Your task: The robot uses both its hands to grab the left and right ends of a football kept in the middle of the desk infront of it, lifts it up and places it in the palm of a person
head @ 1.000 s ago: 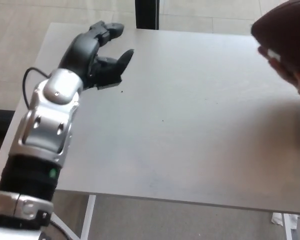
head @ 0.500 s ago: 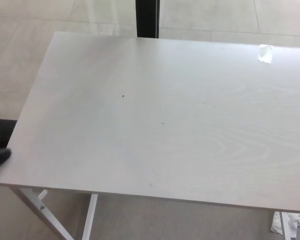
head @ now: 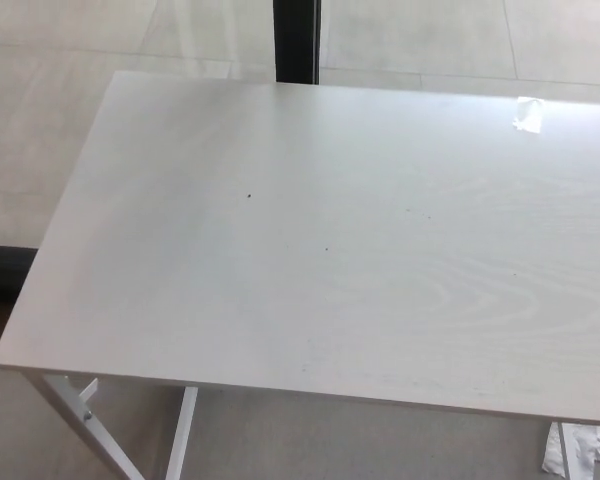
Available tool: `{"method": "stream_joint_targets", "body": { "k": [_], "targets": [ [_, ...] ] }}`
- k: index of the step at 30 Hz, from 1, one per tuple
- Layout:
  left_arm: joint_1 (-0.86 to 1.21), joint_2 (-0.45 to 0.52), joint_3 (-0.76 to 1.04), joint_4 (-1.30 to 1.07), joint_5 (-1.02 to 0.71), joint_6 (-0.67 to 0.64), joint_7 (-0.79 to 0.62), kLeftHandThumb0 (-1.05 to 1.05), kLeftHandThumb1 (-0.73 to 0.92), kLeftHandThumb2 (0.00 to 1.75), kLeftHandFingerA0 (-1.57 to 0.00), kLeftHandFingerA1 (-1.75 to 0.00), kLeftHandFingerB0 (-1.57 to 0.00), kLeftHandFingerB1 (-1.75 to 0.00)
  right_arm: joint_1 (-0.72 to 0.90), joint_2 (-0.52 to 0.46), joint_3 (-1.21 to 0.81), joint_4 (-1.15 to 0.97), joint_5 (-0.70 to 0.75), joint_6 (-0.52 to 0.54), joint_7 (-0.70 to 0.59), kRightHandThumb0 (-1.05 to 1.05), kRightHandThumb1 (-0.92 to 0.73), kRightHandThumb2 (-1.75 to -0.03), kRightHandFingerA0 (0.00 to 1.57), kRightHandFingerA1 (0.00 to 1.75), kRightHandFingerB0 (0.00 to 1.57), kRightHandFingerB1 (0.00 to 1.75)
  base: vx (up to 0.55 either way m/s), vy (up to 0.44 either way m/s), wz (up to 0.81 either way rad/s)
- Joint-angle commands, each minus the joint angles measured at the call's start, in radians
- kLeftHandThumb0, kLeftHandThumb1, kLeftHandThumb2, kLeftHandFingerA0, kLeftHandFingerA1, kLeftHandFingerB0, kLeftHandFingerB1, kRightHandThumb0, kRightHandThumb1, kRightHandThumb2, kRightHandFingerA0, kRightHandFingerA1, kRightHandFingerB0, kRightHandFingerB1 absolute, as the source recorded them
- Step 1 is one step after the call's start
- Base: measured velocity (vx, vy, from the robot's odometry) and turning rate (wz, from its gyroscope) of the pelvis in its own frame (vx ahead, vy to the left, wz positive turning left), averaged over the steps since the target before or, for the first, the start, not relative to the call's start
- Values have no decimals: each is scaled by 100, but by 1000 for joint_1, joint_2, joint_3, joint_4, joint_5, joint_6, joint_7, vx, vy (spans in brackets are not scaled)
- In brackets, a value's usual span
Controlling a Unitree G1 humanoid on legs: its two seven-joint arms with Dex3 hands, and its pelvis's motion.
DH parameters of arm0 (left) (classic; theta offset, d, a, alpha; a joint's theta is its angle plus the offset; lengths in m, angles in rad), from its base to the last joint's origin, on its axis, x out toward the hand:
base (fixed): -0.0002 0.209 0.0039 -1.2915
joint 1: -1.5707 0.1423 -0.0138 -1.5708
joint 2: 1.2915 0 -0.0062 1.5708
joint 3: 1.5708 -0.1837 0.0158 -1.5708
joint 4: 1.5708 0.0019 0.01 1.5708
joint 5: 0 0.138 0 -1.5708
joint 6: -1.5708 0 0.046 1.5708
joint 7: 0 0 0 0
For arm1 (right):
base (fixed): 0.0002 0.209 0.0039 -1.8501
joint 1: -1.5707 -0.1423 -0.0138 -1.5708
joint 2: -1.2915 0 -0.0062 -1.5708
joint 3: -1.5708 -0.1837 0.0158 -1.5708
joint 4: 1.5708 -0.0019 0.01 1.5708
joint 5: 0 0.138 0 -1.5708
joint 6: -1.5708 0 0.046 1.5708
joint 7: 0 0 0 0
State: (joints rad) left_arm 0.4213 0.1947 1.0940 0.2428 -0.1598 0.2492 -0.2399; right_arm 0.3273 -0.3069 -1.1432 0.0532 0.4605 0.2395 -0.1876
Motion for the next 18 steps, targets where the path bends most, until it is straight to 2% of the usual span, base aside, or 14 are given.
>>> {"method": "stream_joint_targets", "body": {
  "k": [1, 3, 4, 5, 8, 9, 10, 11, 12, 13, 14, 15, 16, 18],
  "targets": [
    [56, 257, 253, 451, -224, -334, -63, -80, 75, 63, -63, -88, -26, -44, -87, -172, -279, 363, 246, 53, -105, -55, -81, -62, 17, 94, 30, 84, 0, 0, 0],
    [36, 295, 225, 523, -201, -343, -70, -80, 75, 63, -63, -88, -26, -44, -108, -180, -272, 367, 236, 63, -115, -55, -81, -62, 17, 94, 30, 84, 0, 0, 0],
    [23, 308, 96, 508, -95, -312, -91, -82, 71, 61, -59, -76, -40, -48, -166, -178, -221, 314, 221, 125, -150, -54, -83, -65, 10, 68, 3, 40, 0, 0, 0],
    [30, 288, 56, 455, -70, -291, -102, -81, 72, 61, -49, -82, -39, -54, -198, -182, -205, 313, 209, 139, -174, -51, -83, -65, 14, 65, 4, 35, 0, 0, 0],
    [-9, 291, -82, 521, 27, -321, -76, -68, 71, 61, -45, -74, -33, -47, -299, -159, -179, 351, 194, 118, -226, -45, -87, -64, 37, 85, 7, 44, 0, 0, 0],
    [-11, 274, -139, 564, 52, -351, -86, -67, 57, 98, -47, -74, -23, -54, -314, -124, -169, 358, 177, 88, -227, -43, -85, -65, 35, 80, 12, 45, 0, 0, 0],
    [2, 263, -171, 571, 63, -358, -102, -67, 71, 61, -46, -79, -39, -50, -307, -101, -153, 357, 153, 79, -230, -45, -81, -64, 53, 97, 14, 44, 0, 0, 0],
    [19, 255, -202, 566, 68, -355, -117, -67, 71, 61, -46, -79, -39, -50, -297, -83, -137, 358, 129, 76, -232, -45, -81, -64, 53, 97, 14, 44, 0, 0, 0],
    [62, 278, -300, 534, 135, -293, -150, -64, 75, 62, -48, -70, -41, -44, -278, -66, -134, 369, 144, 92, -193, -45, -80, -65, 49, 133, 18, 44, 0, 0, 0],
    [56, 285, -314, 539, 126, -297, -147, -64, 75, 62, -48, -70, -41, -44, -280, -67, -137, 372, 147, 90, -194, -45, -80, -65, 49, 133, 18, 44, 0, 0, 0],
    [101, 310, -378, 549, 148, -321, -233, -54, 54, 95, -60, -73, -37, -56, -228, -81, -64, 433, 79, 82, -109, -46, -77, -62, 32, 79, 24, 42, 0, 0, 0],
    [88, 316, -391, 587, 138, -336, -240, -54, 52, 95, -61, -73, -38, -57, -206, -95, -22, 477, 41, 36, -48, -47, -76, -61, 41, 117, 22, 42, 0, 0, 0],
    [82, 323, -397, 619, 129, -341, -226, -56, 54, 98, -60, -76, -34, -57, -168, -117, 29, 515, -2, 7, 15, -49, -76, -62, 53, 124, 19, 37, 0, 0, 0],
    [12, 311, -282, 732, -19, -248, -181, -72, 69, 61, -41, -77, -27, -55, -102, -156, 108, 555, -40, -34, 132, -57, -72, -62, 59, 123, 14, 34, 0, 0, 0]
  ]
}}
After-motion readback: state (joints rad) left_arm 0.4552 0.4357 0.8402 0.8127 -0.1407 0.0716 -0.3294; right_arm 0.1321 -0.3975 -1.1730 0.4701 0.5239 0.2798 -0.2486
